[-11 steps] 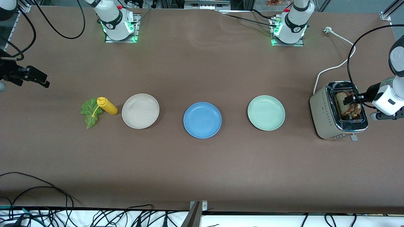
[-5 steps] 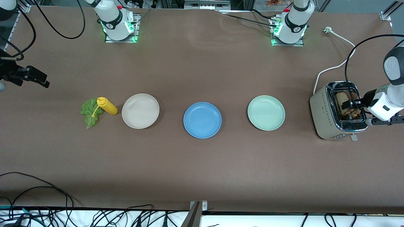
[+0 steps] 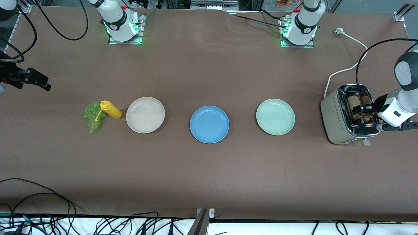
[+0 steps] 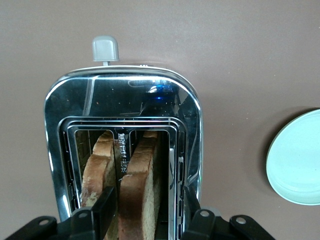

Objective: Make sandwich in blue plate with both arms
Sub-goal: 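Close the left gripper on the bread slice and lift it out, then carry the bread slice with the left gripper over the blue plate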

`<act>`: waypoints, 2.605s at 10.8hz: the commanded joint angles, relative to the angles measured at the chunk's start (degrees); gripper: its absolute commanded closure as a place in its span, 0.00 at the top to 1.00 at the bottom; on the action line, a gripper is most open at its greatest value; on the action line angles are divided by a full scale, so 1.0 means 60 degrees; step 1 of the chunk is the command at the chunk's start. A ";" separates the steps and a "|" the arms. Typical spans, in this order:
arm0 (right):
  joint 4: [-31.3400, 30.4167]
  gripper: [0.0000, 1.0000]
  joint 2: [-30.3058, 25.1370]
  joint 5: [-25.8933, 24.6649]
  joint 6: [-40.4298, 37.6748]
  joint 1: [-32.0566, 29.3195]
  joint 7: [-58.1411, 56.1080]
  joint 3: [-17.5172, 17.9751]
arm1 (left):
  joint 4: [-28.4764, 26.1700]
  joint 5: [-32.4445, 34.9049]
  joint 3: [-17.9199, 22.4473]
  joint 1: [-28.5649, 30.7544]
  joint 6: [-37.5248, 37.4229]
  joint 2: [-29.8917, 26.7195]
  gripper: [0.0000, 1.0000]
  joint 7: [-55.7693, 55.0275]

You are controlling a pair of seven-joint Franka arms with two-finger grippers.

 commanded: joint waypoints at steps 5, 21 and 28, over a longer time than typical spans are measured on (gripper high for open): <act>0.0223 1.00 0.0073 -0.0092 -0.0127 -0.0104 -0.0047 0.0072 | -0.0221 0.0321 0.0009 0.0034 0.0008 -0.0009 0.20 0.0226; 0.0223 1.00 0.0073 -0.0078 -0.0112 -0.0104 -0.0033 0.0072 | 0.0013 0.0454 -0.3734 -0.0098 -0.1897 -0.2794 0.00 -0.1337; 0.0223 1.00 0.0073 -0.0092 -0.0127 -0.0104 -0.0033 0.0072 | 0.1106 0.0527 -0.7429 -0.0347 -0.1120 0.0129 0.00 -0.4647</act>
